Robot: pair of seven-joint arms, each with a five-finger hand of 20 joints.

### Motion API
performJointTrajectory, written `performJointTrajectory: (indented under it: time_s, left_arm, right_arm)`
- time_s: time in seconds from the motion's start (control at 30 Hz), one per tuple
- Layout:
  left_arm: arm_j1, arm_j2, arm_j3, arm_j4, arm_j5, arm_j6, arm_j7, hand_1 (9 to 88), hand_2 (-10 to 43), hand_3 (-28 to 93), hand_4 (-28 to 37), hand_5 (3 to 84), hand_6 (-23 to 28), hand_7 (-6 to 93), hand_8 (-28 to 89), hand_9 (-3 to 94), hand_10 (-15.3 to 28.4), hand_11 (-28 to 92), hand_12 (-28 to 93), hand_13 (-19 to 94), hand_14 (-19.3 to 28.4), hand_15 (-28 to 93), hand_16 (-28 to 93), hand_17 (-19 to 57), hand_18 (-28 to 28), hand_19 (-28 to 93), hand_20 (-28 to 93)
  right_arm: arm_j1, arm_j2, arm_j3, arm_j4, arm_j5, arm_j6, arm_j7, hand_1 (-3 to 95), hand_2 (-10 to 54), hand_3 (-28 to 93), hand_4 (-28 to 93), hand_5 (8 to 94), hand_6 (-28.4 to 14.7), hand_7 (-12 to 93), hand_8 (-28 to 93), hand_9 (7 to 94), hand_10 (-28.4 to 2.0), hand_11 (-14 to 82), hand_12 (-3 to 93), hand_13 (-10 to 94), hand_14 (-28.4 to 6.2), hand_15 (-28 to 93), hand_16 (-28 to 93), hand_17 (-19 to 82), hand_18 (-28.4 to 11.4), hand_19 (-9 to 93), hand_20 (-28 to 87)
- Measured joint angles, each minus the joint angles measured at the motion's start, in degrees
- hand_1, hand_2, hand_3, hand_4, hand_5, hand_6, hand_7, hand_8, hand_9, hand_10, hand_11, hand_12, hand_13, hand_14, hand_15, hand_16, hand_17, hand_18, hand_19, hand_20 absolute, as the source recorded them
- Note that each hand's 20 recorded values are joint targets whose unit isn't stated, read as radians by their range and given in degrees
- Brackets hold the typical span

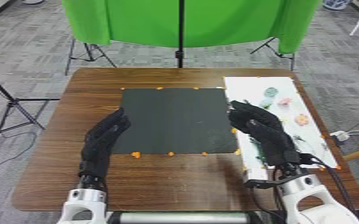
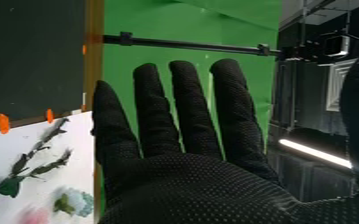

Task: Arrange flowers

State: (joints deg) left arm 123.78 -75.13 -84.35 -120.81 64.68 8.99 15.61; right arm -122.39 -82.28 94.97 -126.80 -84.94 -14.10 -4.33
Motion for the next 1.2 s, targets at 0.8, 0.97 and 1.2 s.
performJointTrajectory:
  time_s: [0.8,0.97,1.2]
  left_arm:
    - [-0.1,-0.04,-0.28,-0.06,0.23,-0.13,-0.89,34.9,-7.6,62,-13.0,45.6,1.9,12.9,-8,42.2,12.4,16,9,34,15.8,15,2,4.8,13.2,9,23]
    - [0.0,-0.04,-0.33,-0.2,0.48,-0.33,-1.5,34.9,-7.6,61,-12.8,45.4,2.0,12.6,-7,41.9,12.3,16,9,34,15.9,15,2,4.7,13.3,9,23]
    - [0.0,-0.05,-0.68,-0.32,1.58,-1.08,-2.3,34.8,-7.7,61,-12.7,44.9,2.3,11.8,-7,41.3,12.4,15,10,34,15.9,14,2,4.4,13.3,9,23]
  right_arm:
    - [1.2,6.7,-5.0,-1.0,-37.9,23.0,9.4,30.2,-9.5,52,-26,62.7,-3.0,23,-7,67.6,-16.4,28.6,27.0,69,-12.2,59,25,45,-17.1,81,51]
    - [1.0,11.9,-5.6,-1.6,-53.3,16.7,17.2,33.2,-9.5,55,-25,62.6,-3.4,24,-7,67.1,-16.0,30.1,27.7,70,-10.8,61,25,48,-15.8,84,50]
    - [0.9,15.8,-5.7,-0.6,-65.4,13.7,22.7,34.3,-9.5,52,-26,64.7,-4.0,24,-7,69.3,-15.8,31.5,27.0,73,-9.4,62,25,52,-14.3,86,48]
